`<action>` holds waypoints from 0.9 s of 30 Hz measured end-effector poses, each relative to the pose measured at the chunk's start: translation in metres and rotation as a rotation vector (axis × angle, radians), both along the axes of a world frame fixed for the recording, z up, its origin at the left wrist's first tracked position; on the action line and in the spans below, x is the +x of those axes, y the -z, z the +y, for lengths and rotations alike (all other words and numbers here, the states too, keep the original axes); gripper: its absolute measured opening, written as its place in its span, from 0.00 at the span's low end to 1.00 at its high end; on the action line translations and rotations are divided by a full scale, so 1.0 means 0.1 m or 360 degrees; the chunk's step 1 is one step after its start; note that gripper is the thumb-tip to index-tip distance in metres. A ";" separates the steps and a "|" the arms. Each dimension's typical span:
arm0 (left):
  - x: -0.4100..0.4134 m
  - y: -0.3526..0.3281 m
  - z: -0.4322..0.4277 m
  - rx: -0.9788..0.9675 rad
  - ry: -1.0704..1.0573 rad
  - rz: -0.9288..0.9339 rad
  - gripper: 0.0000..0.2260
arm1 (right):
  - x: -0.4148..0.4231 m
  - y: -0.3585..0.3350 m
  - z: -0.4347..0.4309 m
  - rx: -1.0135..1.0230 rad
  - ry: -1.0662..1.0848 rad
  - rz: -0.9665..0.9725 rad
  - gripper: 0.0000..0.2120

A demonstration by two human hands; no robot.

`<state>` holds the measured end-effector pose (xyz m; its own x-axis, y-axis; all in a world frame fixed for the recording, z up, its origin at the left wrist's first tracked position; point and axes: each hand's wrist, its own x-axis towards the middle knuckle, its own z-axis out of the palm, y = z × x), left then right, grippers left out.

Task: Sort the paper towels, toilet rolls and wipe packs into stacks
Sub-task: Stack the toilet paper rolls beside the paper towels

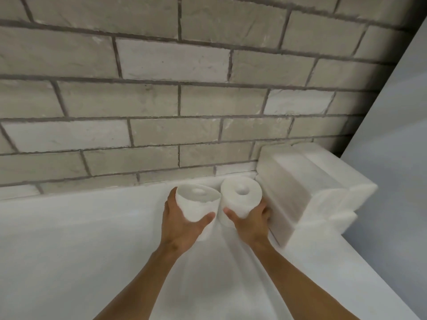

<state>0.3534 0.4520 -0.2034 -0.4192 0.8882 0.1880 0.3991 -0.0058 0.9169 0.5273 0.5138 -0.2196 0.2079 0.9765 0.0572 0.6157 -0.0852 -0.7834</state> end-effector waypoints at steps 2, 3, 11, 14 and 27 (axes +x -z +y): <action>0.06 0.08 0.00 -0.0030 -0.0002 -0.0020 0.49 | 0.01 0.05 -0.06 0.0004 0.0067 -0.0054 0.53; 0.08 0.11 0.00 -0.0052 0.0012 -0.0010 0.49 | 0.01 0.07 -0.08 0.0052 0.0083 -0.0019 0.51; 0.22 0.21 -0.06 -0.0276 0.0081 0.0087 0.48 | 0.02 0.02 -0.24 0.0317 0.0197 0.0479 0.34; 0.26 0.19 -0.05 -0.0293 0.0094 0.0089 0.47 | 0.01 -0.01 -0.23 0.0289 0.0205 0.0478 0.33; 0.25 0.14 -0.06 -0.0346 0.0183 0.0075 0.47 | 0.03 -0.03 -0.32 0.0143 0.0090 0.0430 0.31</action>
